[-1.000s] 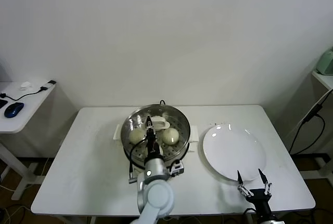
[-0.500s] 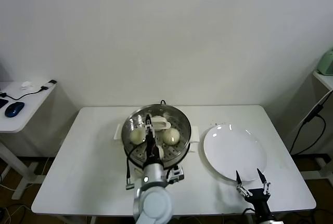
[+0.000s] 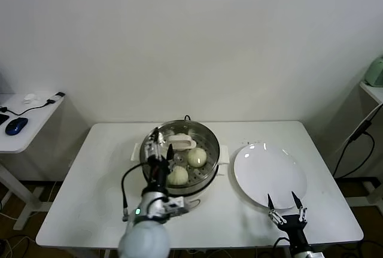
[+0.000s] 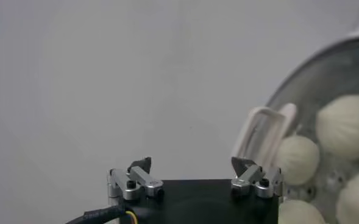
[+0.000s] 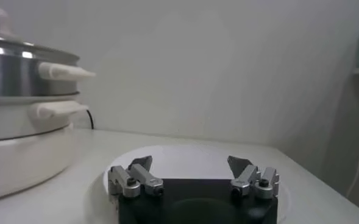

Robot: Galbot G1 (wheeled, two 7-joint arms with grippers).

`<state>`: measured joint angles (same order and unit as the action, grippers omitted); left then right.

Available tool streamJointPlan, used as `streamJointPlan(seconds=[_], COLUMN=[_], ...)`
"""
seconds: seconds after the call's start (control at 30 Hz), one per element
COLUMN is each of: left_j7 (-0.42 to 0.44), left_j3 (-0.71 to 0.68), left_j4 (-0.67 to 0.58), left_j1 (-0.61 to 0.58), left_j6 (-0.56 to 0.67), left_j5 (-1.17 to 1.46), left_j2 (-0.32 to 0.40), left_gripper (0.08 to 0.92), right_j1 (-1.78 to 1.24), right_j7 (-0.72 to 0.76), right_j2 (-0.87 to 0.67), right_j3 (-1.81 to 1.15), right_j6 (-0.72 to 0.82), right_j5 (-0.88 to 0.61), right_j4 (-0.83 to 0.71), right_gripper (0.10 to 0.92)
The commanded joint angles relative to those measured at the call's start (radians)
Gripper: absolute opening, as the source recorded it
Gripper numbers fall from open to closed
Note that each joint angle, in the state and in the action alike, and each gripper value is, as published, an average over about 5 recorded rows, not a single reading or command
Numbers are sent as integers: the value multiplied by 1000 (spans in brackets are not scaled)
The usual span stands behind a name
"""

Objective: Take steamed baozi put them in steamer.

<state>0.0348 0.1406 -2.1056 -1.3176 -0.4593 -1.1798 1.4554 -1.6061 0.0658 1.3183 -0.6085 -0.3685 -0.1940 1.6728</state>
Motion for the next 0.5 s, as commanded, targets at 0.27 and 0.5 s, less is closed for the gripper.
streamJointPlan(seconds=[0.27,0.5], left_j7=[-143,-98], left_j3=[415,692], left_j4=[-97,48], left_j1=[-84,-212], left_j6=[314,495], left_j5=[1003,1443], left_j2=[-52,-163], left_gripper=[823,823], right_j1=[5,11], right_j7=[-23,-35], right_j2=[-15,-15], right_j3=[2,10], right_j6=[-19,-14], right_j5=[-94,-100], right_j4=[45,34], right_gripper=[823,823])
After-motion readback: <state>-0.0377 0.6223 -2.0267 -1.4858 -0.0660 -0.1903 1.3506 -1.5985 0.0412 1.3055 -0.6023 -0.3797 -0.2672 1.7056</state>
